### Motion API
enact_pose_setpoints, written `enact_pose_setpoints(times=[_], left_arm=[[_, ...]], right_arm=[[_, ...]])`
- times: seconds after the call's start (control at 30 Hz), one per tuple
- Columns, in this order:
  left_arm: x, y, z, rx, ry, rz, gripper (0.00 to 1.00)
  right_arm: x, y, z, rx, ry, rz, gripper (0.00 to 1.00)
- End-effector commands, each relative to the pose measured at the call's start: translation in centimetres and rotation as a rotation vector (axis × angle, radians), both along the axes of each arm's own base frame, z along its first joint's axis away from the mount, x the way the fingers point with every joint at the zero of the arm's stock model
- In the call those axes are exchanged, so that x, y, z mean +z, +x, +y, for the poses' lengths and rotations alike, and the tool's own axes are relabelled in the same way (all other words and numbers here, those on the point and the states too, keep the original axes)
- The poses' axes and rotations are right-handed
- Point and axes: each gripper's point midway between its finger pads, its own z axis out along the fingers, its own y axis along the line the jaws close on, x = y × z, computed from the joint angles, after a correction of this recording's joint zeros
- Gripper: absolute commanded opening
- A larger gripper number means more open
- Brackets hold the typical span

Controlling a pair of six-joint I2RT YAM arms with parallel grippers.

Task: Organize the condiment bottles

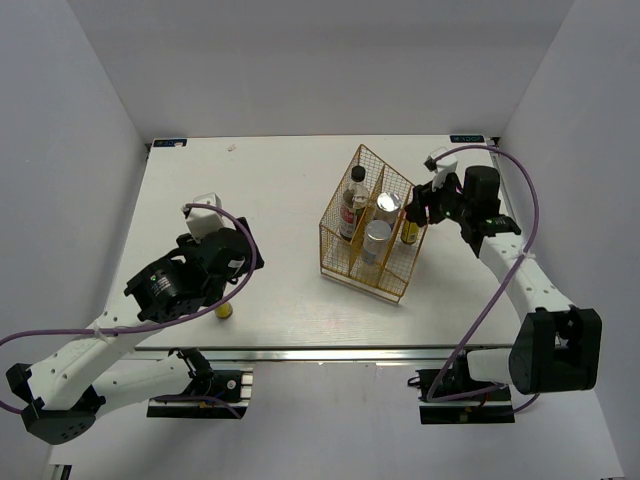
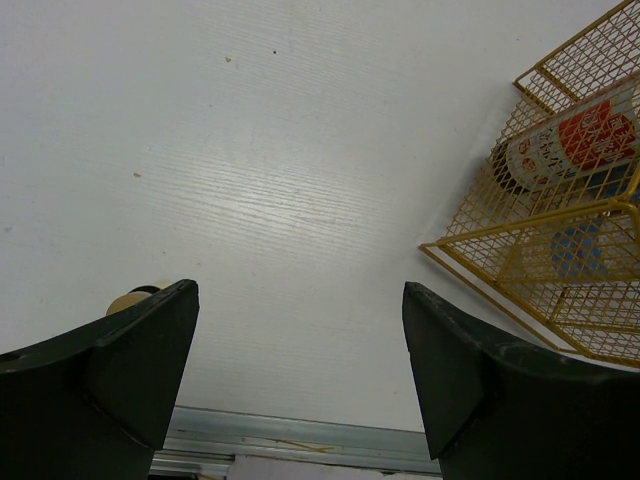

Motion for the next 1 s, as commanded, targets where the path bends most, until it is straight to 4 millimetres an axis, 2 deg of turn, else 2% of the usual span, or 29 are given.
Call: enact_pose_setpoints(times=[0.0,0.2,0.37,0.4,0.5,0.53,0.63,0.67,0.77,0.83,0.93,0.97], left_arm=[[0.3,-0.3,0.5,0.023,-0.019,-0.005,0.93],[0.0,-0.3,0.5,0.032,-0.009,0.01,0.93],[-0.3,-0.1,0.7,0.065,0.038,0.043,0.93],[-0.6,-0.3,1.2,0.094,0.048,0.063,0.92],[-0.9,-0.6,2.1,0.163,0.077,0.092,0.86],[-1.1,-0.7,2.4,0.185,0.083,0.098,0.79],[-2.3,-1.3,3.0,0.225,0.106,0.14,0.63],[-2.7,-1.4,3.1,0.228,0.111,0.155,0.5],[-3.5,-1.6,4.0,0.272,0.084,0.193,0.35],[-4.0,-1.7,4.6,0.296,0.074,0.211,0.34],[-5.0,-2.1,5.9,0.351,0.055,0.242,0.42],[-5.3,-2.3,6.2,0.365,0.046,0.251,0.44]], right_arm=[[2.6,-0.9,0.0,0.036,-0.017,-0.05,0.67],[5.4,-3.3,0.9,0.138,0.003,-0.077,0.79],[9.2,-4.7,1.2,0.167,0.018,-0.158,0.79],[9.8,-4.9,1.3,0.175,0.014,-0.176,0.79],[12.2,-6.3,1.9,0.255,-0.001,-0.256,0.77],[12.8,-6.9,2.2,0.283,0.001,-0.276,0.74],[13.7,-8.9,3.4,0.401,0.021,-0.281,0.59],[13.9,-9.6,3.9,0.44,0.035,-0.279,0.45],[13.8,-10.1,4.4,0.476,0.059,-0.269,0.22],[13.3,-10.2,4.5,0.478,0.074,-0.248,0.22],[12.9,-10.3,4.7,0.485,0.095,-0.224,0.4],[12.9,-10.2,4.7,0.484,0.1,-0.223,0.42]])
